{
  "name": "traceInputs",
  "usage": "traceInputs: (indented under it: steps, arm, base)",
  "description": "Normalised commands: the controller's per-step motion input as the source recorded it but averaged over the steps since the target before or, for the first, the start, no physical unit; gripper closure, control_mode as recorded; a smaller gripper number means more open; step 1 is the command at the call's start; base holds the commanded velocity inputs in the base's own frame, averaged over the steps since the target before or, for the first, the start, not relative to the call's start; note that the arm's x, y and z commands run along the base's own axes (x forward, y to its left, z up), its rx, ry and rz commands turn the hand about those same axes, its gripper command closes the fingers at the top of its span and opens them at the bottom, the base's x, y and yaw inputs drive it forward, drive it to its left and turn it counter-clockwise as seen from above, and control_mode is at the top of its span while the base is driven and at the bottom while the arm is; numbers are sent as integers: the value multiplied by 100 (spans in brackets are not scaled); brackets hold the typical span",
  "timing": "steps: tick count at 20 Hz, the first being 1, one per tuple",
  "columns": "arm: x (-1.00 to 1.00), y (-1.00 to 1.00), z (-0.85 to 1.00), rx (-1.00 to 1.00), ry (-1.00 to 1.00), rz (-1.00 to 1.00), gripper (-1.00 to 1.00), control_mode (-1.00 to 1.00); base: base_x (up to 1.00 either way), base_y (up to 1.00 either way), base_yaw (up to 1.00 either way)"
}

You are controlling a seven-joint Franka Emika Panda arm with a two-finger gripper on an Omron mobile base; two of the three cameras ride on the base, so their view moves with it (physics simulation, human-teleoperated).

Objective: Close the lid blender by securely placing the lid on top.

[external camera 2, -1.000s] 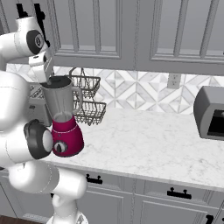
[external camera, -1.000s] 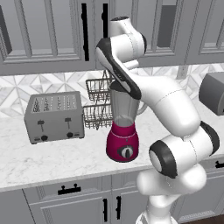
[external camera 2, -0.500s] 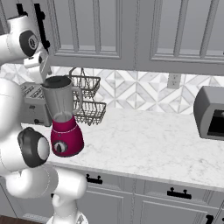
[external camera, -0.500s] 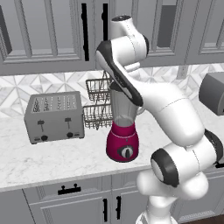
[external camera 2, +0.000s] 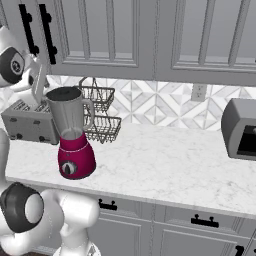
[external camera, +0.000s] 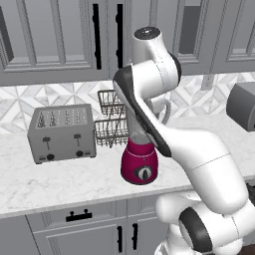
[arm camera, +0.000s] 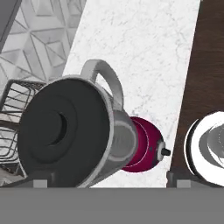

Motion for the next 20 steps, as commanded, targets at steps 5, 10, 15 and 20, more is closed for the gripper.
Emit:
traceInputs:
  steps: [5,10,15,20]
  arm:
    - [-73,-12,0,0,-19,0,-100,-100]
    - [-62,-49,0,0,-15,0,-100,-100]
    - [-9,-64,-7,0,-2,2,-100,-100]
    - [0,-7,-1,-1,0,1,-100,-100]
  base:
    - [0,0,0]
    - [0,0,0]
    - [0,0,0]
    - [0,0,0]
